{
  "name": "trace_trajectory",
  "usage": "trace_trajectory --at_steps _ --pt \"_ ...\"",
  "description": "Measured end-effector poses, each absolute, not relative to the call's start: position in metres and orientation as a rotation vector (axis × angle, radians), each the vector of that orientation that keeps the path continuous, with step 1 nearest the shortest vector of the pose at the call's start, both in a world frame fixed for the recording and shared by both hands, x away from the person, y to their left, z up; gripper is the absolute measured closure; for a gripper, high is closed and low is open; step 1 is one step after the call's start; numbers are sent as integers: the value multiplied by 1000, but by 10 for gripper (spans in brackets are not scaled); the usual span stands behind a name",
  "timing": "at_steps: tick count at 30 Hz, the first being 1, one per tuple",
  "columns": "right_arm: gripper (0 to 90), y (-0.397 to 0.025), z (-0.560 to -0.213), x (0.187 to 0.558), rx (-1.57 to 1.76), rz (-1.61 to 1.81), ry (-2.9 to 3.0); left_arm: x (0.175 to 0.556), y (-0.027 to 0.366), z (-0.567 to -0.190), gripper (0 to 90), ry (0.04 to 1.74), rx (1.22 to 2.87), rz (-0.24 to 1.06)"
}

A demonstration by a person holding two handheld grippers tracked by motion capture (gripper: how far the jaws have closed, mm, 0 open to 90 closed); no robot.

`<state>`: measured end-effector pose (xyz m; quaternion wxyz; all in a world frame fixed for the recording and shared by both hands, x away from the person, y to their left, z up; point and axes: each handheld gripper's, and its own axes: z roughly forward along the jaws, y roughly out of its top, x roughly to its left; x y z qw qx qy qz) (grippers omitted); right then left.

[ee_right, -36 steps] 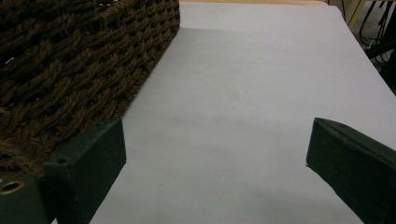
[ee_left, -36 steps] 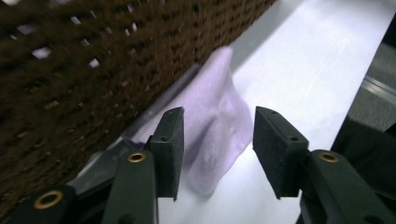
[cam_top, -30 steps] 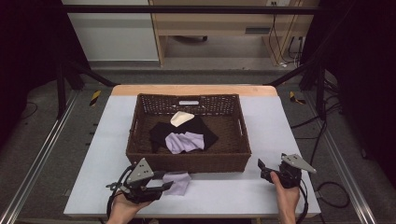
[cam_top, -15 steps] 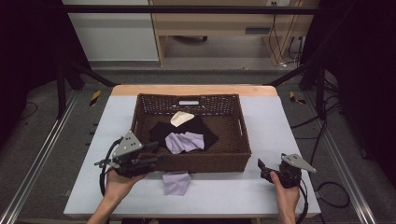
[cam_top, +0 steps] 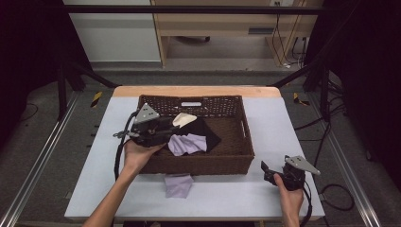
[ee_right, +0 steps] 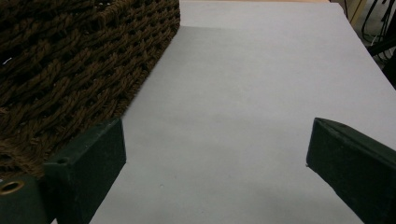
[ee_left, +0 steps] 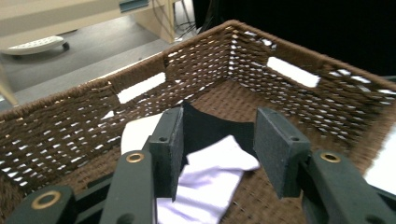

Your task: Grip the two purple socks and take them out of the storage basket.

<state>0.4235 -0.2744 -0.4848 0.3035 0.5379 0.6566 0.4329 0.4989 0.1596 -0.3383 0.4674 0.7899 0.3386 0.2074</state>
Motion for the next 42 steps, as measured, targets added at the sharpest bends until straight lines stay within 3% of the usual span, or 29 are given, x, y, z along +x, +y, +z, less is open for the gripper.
trace_trajectory --at_steps 10,25,35,42 --pt "51 -275 -485 423 1426 1152 1736 541 147 -369 521 928 2032 466" --pt "50 -275 -485 424 1431 1155 1740 562 128 -383 469 945 2114 439" --pt "49 -276 -485 423 1434 1161 1737 559 108 -403 435 919 2352 516" --pt "49 -276 -485 423 1431 1162 1734 562 103 -410 401 930 2441 469"
